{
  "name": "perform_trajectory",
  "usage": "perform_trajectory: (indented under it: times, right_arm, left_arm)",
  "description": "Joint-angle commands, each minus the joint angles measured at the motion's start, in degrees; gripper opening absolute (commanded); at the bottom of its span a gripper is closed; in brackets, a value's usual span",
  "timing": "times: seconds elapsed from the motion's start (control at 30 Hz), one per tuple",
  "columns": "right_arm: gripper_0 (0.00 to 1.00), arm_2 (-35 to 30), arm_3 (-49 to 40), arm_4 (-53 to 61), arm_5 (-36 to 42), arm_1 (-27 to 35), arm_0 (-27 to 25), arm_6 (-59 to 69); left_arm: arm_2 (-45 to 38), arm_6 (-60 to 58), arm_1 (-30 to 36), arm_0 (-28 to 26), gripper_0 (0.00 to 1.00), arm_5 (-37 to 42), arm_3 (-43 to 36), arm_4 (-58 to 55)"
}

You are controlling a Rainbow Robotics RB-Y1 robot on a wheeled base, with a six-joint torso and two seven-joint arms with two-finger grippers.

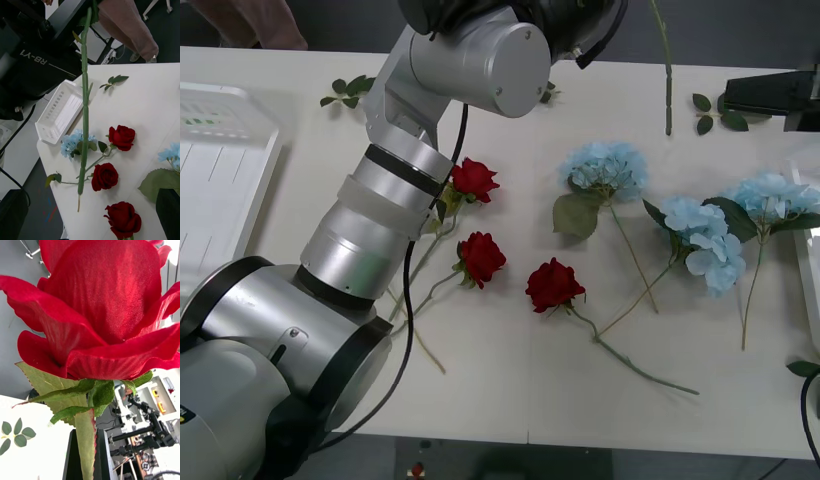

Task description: Put the red flowers into the right box and the blue flowers into the left box

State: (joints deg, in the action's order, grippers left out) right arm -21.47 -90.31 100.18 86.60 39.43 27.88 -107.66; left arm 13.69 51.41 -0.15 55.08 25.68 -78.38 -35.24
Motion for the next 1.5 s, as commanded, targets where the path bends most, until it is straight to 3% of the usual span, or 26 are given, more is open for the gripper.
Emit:
perform_trajectory:
  times: [0.03, 0.43, 0.7, 0.73, 0.8, 0.83, 0.87, 0.9, 1.5]
  right_arm:
    - [1.0, 1.1, 2.5, -0.3, -0.3, 0.7, 4.5, 1.5]
    - [1.0, 5.7, 9.9, -3.7, -2.2, -1.2, 12.4, 1.5]
    - [0.99, 7.1, 11.2, -4.8, -3.5, -3.2, 14.2, 1.8]
    - [0.94, 7.1, 11.2, -4.8, -3.6, -3.4, 14.3, 1.9]
    - [0.54, 7.3, 11.1, -4.9, -3.8, -3.7, 14.4, 2.1]
    - [0.27, 7.4, 11.2, -4.8, -3.8, -3.8, 14.6, 2.4]
    - [0.1, 7.5, 11.2, -4.8, -3.8, -4.0, 14.6, 2.5]
    - [0.0, 7.7, 11.2, -4.9, -3.8, -4.2, 14.6, 2.8]
    - [0.0, 7.7, 11.1, -4.6, -3.8, -5.3, 14.6, 4.2]
  left_arm:
    - [1.6, -2.3, 0.3, 2.6, 0.0, -1.6, -0.8, -0.2]
    - [1.6, -2.3, 0.3, 2.6, 0.0, -1.6, -0.8, -0.2]
    - [1.6, -2.3, 0.3, 2.6, 0.0, -1.6, -0.8, -0.2]
    - [1.6, -2.3, 0.3, 2.6, 0.0, -1.6, -0.8, -0.2]
    - [1.6, -2.3, 0.3, 2.6, 0.0, -1.6, -0.8, -0.2]
    - [1.6, -2.3, 0.3, 2.6, 0.0, -1.6, -0.8, -0.2]
    - [1.6, -2.3, 0.3, 2.6, 0.0, -1.6, -0.8, -0.2]
    - [1.6, -2.3, 0.3, 2.6, 0.0, -1.6, -0.8, -0.2]
    - [1.6, -2.3, 0.3, 2.6, 0.0, -1.6, -0.8, -0.2]
